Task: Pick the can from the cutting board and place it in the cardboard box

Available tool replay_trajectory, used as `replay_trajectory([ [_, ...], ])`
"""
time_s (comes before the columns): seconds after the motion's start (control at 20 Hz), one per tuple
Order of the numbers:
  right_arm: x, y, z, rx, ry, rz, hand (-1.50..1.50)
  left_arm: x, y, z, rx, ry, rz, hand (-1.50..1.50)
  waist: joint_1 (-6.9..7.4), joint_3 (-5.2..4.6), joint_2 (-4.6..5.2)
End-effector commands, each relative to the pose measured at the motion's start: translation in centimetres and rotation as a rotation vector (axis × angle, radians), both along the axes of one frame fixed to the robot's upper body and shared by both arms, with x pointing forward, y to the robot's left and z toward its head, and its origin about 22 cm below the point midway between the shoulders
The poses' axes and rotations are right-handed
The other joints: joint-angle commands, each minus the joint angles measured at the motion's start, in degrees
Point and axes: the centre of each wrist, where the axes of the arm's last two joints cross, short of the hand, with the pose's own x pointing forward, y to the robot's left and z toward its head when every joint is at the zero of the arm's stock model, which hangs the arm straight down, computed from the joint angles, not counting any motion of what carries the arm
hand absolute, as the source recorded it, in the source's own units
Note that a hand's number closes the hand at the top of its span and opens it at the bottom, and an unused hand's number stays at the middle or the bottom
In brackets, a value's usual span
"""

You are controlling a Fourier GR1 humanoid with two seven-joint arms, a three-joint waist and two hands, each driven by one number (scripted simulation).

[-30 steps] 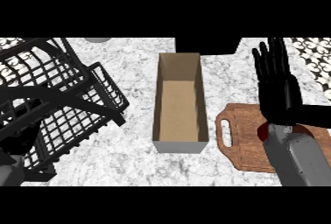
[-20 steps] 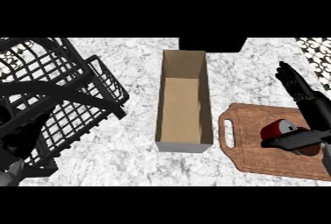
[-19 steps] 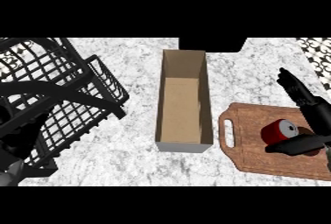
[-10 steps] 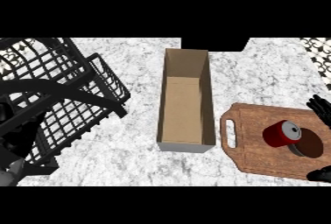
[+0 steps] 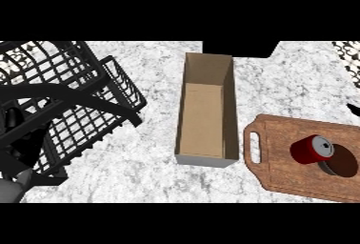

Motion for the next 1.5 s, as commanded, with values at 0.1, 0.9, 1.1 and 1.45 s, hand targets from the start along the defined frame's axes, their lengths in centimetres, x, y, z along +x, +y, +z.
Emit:
replay_trajectory([
  [0.1, 3.0, 1.3, 3.1, -0.276, 0.1, 0.13, -1.5, 1.0, 1.9, 0.3, 0.064, -0.121, 0.04, 0.0, 0.2, -0.07, -0.18],
  [0.9, 6.4, 5.6, -0.9, -0.42, 0.228, 0.188, -1.5, -1.2, 2.2, -1.3, 0.076, -0.112, 0.061, 0.0, -1.32, 0.01, -0.7],
  [1.1, 7.4, 8.1, -3.4, -0.426, 0.219, 0.193, -1.5, 0.1, 2.3, -1.0, 0.064, -0.115, 0.064, 0.0, -1.17, 0.02, -0.47],
  [1.45, 6.8, 7.7, -1.8, -0.353, 0.219, 0.254, -1.5, -1.0, 2.0, -2.4, 0.066, -0.126, 0.084, 0.0, -1.83, -0.03, -0.69],
])
